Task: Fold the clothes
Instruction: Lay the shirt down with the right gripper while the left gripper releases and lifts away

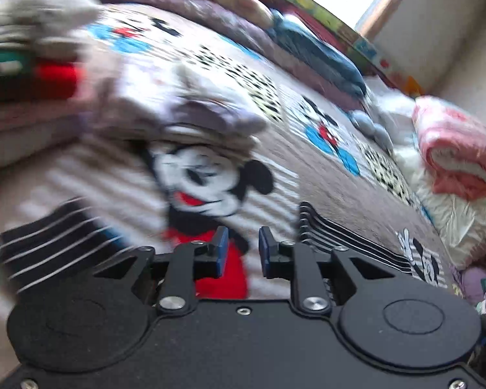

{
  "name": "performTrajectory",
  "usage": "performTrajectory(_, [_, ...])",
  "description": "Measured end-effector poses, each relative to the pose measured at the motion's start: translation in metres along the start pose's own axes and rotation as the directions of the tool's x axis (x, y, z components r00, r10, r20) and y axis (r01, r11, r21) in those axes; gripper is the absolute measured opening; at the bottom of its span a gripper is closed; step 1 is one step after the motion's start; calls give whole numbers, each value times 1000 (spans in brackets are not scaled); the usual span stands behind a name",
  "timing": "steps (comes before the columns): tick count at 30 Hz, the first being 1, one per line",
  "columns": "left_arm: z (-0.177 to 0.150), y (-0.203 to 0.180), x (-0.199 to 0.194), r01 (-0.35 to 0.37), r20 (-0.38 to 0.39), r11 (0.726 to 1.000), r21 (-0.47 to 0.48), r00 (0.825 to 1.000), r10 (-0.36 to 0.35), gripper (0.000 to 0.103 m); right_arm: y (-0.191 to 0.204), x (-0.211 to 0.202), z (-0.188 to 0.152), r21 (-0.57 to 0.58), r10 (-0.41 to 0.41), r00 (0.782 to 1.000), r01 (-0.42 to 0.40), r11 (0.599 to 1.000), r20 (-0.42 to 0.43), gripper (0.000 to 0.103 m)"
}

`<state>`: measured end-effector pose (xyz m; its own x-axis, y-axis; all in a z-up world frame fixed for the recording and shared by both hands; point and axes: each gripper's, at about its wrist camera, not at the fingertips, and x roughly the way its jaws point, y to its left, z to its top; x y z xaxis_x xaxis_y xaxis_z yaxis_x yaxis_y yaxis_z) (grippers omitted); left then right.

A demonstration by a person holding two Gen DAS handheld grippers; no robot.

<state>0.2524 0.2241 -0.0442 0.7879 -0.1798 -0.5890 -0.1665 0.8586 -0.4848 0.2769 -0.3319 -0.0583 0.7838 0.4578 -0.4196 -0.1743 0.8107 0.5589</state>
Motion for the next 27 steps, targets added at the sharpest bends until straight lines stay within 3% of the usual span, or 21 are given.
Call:
performTrajectory(4, [-13,33,-45,-21,52,994,-106,998,26,38,58,-32,-44,-169,30,999,-34,985,-26,56])
performTrajectory(8, [-24,67,-78,-30,86,975,-218,995,50,47,139,-49,-96,-410,88,992,-116,905,-88,58])
performTrajectory(11, [-32,91,-90,-23,91,956,-292,995,52,48,196,-53,-130,-562,123,984,-176,808,-131,58])
performTrajectory(15, [-43,116,-90,-32,65,944,-328,996,57,49,254,-47,-170,-731,133,975,-223,645,-179,53])
performTrajectory(23, [-48,146,-64,5,54,926,-378,998,17,49,308,-21,-237,-942,-17,990,-130,308,-143,49])
performTrajectory(27, [-39,155,-52,37,80,917,-398,997,-6,49,316,-6,-262,-976,-84,989,-106,189,-123,48])
